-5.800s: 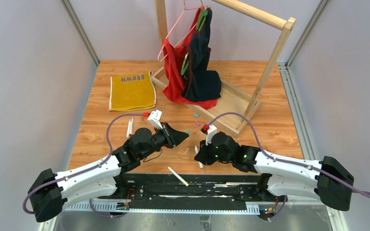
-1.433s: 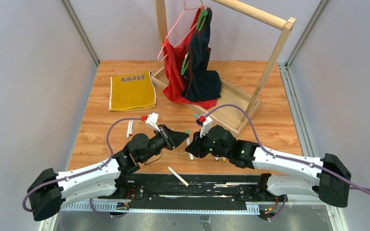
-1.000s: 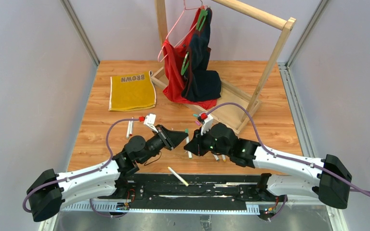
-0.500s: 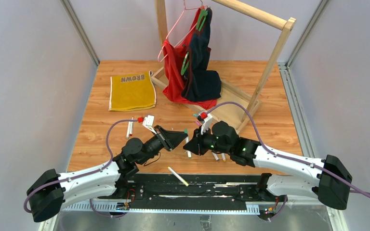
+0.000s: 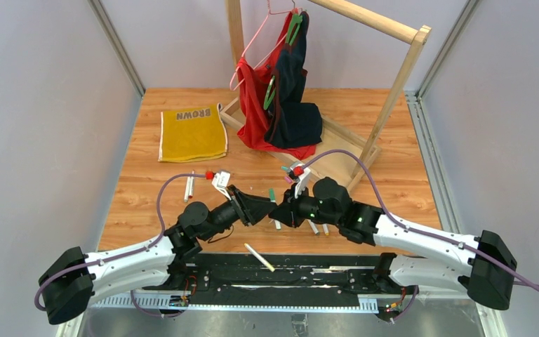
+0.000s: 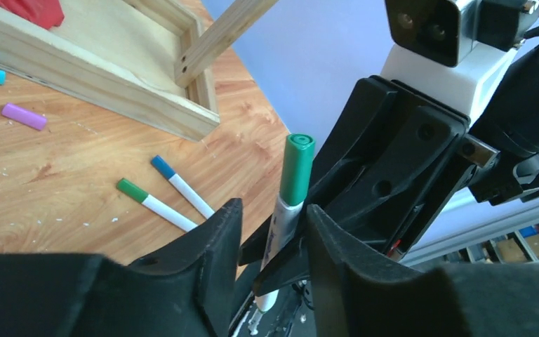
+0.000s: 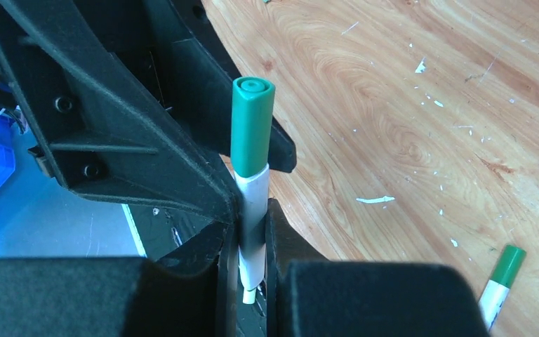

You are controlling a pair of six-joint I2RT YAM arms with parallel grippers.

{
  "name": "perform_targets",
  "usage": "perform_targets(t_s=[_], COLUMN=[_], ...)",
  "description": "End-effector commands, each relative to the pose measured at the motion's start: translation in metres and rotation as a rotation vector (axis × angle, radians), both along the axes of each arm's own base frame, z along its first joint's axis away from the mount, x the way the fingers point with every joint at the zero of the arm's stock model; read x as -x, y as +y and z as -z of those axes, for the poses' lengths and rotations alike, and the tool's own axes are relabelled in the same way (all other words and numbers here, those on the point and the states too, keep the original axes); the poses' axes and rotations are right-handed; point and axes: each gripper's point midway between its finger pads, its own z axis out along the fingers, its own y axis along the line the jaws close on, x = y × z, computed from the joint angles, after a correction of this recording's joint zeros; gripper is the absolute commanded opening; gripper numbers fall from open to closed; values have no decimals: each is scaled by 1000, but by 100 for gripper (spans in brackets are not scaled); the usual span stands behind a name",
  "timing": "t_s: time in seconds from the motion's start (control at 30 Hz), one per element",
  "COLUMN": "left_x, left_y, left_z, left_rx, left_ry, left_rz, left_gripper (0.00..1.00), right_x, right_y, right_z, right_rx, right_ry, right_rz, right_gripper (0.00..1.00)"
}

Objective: Insert the pens into the pen caps
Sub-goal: Insert the pen cap onto the pen.

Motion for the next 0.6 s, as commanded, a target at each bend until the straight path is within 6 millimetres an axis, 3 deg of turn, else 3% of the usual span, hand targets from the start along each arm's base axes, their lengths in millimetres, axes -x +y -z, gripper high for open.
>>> perform_targets(t_s=[0.0,0.27,0.57], left_x=[27,31,10], left_y=[-7,5,41], left_z=[14,19,23], left_rx=[-62,-119,-347], left_ry=[-19,-64,-104], left_rz=[143,133,-15], left_gripper=[49,73,84], right_x=[-20,-23,-17], right_y=[-4,-16,-28], right_z=[-26,-18,4], right_rx=[-71,-30,35], right_ry=[-100,-109,-129], right_rz=[70,106,85], right_gripper=[1,1,1])
